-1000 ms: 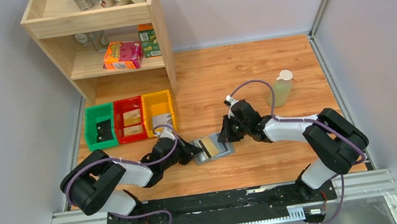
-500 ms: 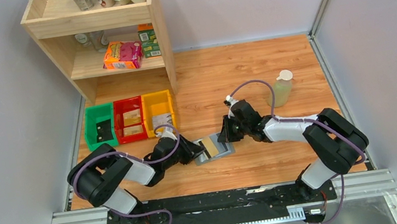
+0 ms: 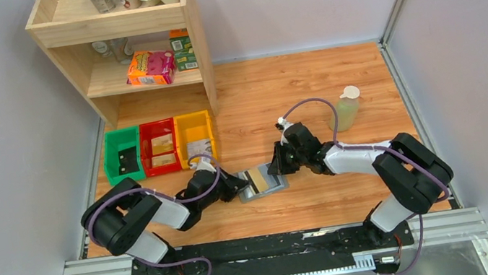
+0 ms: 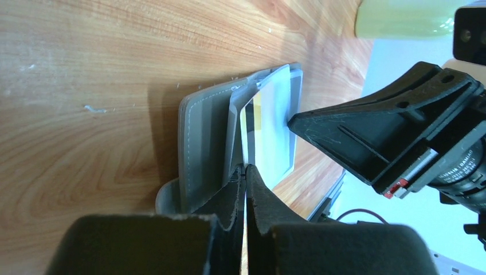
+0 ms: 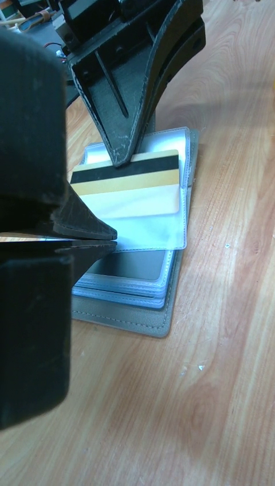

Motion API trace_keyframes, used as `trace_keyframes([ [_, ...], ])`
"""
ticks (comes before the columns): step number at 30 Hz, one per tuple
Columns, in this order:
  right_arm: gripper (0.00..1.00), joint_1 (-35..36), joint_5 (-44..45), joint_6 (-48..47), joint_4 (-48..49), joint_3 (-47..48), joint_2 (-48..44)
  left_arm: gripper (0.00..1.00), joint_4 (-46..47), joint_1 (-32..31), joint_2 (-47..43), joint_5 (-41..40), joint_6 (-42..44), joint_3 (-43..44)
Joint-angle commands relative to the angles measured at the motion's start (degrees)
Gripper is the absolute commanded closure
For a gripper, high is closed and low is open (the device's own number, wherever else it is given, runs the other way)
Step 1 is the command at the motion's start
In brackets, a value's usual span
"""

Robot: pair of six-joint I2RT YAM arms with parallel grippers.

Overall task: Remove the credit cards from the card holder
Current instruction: Remove the credit card from the card holder, then place the credit card in the storage box.

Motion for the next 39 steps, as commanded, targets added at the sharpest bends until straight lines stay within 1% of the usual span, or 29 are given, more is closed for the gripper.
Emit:
trace_keyframes([
  [1,1.00,-0.38,2.59,-1.40,-5.06,-2.21,1.05,1.00,-2.68,0.13,-6.31,-3.17,1.86,-1.79],
  [4,1.00,-0.47,2.51,-1.31,-4.80,-2.39,1.22,1.00,-7.60,0.13,-11.24,-3.53,3.18,-2.23],
  [5,1.00,-0.47,2.42,-1.31,-4.80,-2.39,1.14,1.00,-10.92,0.13,-13.86,-5.27,3.88,-2.23],
  [8,1.00,-0.47,2.33,-1.31,-4.80,-2.21,0.96,1.00,-17.44,0.13,-19.58,-6.69,5.90,-1.79],
  [10,1.00,-0.47,2.24,-1.58,-4.98,-1.78,0.87,1.00,-25.16,0.13,-23.98,-7.57,8.98,0.13],
  [12,1.00,-0.56,1.98,-1.66,-5.33,-1.34,0.70,1.00,-35.33,0.13,-27.94,-8.97,13.19,3.73],
  [14,0.99,-0.47,1.89,-1.93,-5.77,-0.90,0.17,1.00,-41.07,0.13,-31.10,-10.11,16.53,6.28],
  [16,0.96,-0.47,1.89,-2.37,-6.64,-0.11,-0.79,1.00,-45.30,0.13,-33.39,-10.73,19.96,8.13],
  [18,0.86,-0.47,1.98,-2.98,-8.04,0.86,-2.11,1.00,-48.03,0.13,-35.06,-10.82,22.24,9.62],
  [20,0.69,-0.47,1.72,-4.03,-9.19,1.74,-4.13,1.00,-51.54,0.13,-36.12,-10.91,23.13,11.38],
  [21,0.63,-0.38,1.89,-4.65,-9.63,2.09,-5.44,1.00,-52.43,0.13,-36.30,-11.00,23.14,12.00],
  [22,0.55,-0.21,2.24,-5.26,-9.98,2.27,-6.85,1.00,-54.18,0.13,-36.47,-11.17,22.70,12.88],
  [24,0.44,0.32,3.64,-7.80,-11.12,2.97,-9.83,1.00,-56.12,0.13,-36.65,-11.44,20.87,14.37],
  [25,0.36,1.02,4.95,-9.04,-11.56,3.15,-12.20,1.00,-56.74,0.13,-36.65,-11.44,19.98,14.73],
  [27,0.25,3.12,7.76,-13.50,-11.40,2.80,-16.07,1.00,-58.93,0.13,-36.39,-11.53,16.65,16.74],
  [29,0.17,5.84,10.49,-17.38,-10.17,1.93,-20.90,1.00,-61.48,0.13,-35.86,-11.88,14.45,18.85],
  [31,0.12,9.36,12.87,-21.68,-7.89,0.43,-25.30,1.00,-63.24,0.13,-35.34,-11.70,12.25,20.78],
  [32,0.09,12.25,14.10,-24.31,-6.75,-0.18,-27.23,1.00,-63.69,0.13,-35.25,-11.79,11.63,21.32],
  [33,0.07,14.71,17.85,-26.08,-5.95,-0.45,-28.82,1.00,-64.91,0.13,-35.07,-11.96,10.23,22.45],
  [36,0.07,21.13,23.76,-31.53,-5.07,-0.54,-30.76,1.00,-67.02,0.22,-34.63,-12.32,7.59,24.30],
  [39,0.08,26.76,29.38,-35.75,-4.71,-0.02,-30.51,1.00,-67.38,0.13,-34.10,-11.70,4.34,25.54],
])
